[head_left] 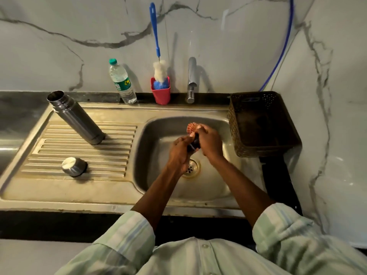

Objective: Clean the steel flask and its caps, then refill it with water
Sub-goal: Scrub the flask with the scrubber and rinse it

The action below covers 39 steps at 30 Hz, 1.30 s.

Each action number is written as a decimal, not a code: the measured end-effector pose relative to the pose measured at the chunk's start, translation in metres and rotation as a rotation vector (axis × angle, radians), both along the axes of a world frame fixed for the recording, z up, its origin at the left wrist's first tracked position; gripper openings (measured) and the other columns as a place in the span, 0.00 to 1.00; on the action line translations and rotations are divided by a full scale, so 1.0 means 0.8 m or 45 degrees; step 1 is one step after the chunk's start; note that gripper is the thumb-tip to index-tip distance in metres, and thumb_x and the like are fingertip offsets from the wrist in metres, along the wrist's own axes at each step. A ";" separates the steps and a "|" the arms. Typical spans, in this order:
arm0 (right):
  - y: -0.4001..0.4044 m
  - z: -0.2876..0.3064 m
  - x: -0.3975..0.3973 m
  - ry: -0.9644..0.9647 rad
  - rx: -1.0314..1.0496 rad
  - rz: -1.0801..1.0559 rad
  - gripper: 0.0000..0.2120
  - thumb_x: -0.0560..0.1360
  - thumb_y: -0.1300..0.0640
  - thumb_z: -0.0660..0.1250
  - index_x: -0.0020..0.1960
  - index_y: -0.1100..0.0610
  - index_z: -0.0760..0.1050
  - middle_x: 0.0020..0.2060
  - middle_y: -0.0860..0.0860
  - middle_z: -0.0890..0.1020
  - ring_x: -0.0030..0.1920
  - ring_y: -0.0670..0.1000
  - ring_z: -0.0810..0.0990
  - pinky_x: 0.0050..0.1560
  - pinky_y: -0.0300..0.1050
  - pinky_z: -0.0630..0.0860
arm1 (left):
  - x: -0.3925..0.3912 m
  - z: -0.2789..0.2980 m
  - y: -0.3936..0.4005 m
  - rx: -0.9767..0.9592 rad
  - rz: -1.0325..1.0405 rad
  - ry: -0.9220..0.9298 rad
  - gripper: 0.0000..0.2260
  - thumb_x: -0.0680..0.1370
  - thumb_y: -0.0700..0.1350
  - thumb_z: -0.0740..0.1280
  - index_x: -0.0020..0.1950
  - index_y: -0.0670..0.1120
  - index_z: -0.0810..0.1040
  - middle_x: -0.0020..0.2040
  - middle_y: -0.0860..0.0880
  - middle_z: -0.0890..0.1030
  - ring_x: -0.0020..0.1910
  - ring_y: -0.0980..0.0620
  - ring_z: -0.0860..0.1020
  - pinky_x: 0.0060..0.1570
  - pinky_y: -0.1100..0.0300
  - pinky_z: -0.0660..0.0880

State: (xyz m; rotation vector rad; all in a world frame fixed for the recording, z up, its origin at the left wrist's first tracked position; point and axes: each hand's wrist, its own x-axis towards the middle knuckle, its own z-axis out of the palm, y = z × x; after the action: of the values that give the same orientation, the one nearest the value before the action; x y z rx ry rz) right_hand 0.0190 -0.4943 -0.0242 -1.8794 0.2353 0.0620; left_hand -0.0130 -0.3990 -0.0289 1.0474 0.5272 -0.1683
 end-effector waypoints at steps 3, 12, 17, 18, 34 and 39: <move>-0.013 0.013 0.005 0.086 0.229 -0.038 0.12 0.81 0.52 0.61 0.60 0.54 0.79 0.55 0.53 0.82 0.51 0.51 0.81 0.46 0.40 0.79 | 0.001 0.007 -0.005 0.035 0.016 -0.089 0.08 0.78 0.38 0.69 0.56 0.36 0.79 0.48 0.41 0.83 0.47 0.47 0.82 0.54 0.51 0.80; -0.003 -0.029 -0.018 -0.570 -0.421 0.031 0.17 0.82 0.51 0.57 0.67 0.53 0.74 0.60 0.53 0.77 0.56 0.54 0.78 0.53 0.50 0.78 | -0.006 0.006 -0.022 0.023 0.130 0.134 0.10 0.79 0.43 0.69 0.52 0.35 0.82 0.43 0.43 0.81 0.43 0.47 0.77 0.45 0.53 0.73; -0.003 0.022 0.000 0.090 0.259 -0.135 0.14 0.82 0.51 0.60 0.62 0.54 0.78 0.55 0.53 0.82 0.49 0.49 0.80 0.44 0.41 0.78 | -0.004 0.017 -0.006 0.029 0.084 -0.077 0.09 0.79 0.39 0.69 0.55 0.35 0.80 0.43 0.44 0.84 0.43 0.50 0.82 0.43 0.59 0.79; 0.003 0.021 -0.007 -0.068 0.089 -0.125 0.14 0.82 0.52 0.59 0.64 0.55 0.77 0.56 0.53 0.81 0.52 0.48 0.79 0.48 0.39 0.76 | -0.002 0.020 -0.003 0.050 0.080 -0.070 0.08 0.79 0.38 0.69 0.55 0.34 0.80 0.42 0.44 0.84 0.42 0.51 0.83 0.42 0.59 0.80; 0.078 0.014 -0.004 0.020 0.280 -0.337 0.13 0.80 0.49 0.61 0.57 0.53 0.80 0.49 0.53 0.84 0.49 0.52 0.82 0.46 0.45 0.79 | 0.002 0.019 0.079 -0.100 -0.013 -0.226 0.10 0.76 0.37 0.71 0.56 0.35 0.79 0.49 0.41 0.84 0.50 0.45 0.83 0.52 0.54 0.80; 0.103 -0.001 -0.045 -0.640 -0.339 -0.188 0.18 0.82 0.52 0.60 0.67 0.58 0.75 0.58 0.53 0.76 0.57 0.46 0.74 0.53 0.20 0.62 | 0.010 0.025 0.083 -0.054 -0.095 0.067 0.14 0.78 0.49 0.71 0.55 0.40 0.83 0.50 0.42 0.85 0.49 0.48 0.84 0.48 0.54 0.82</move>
State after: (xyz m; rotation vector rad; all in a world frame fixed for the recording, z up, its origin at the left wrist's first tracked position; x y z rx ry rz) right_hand -0.0174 -0.4115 -0.0248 -2.0655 0.0342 -0.5601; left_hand -0.0052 -0.3325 -0.0090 1.0239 0.5302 -0.2720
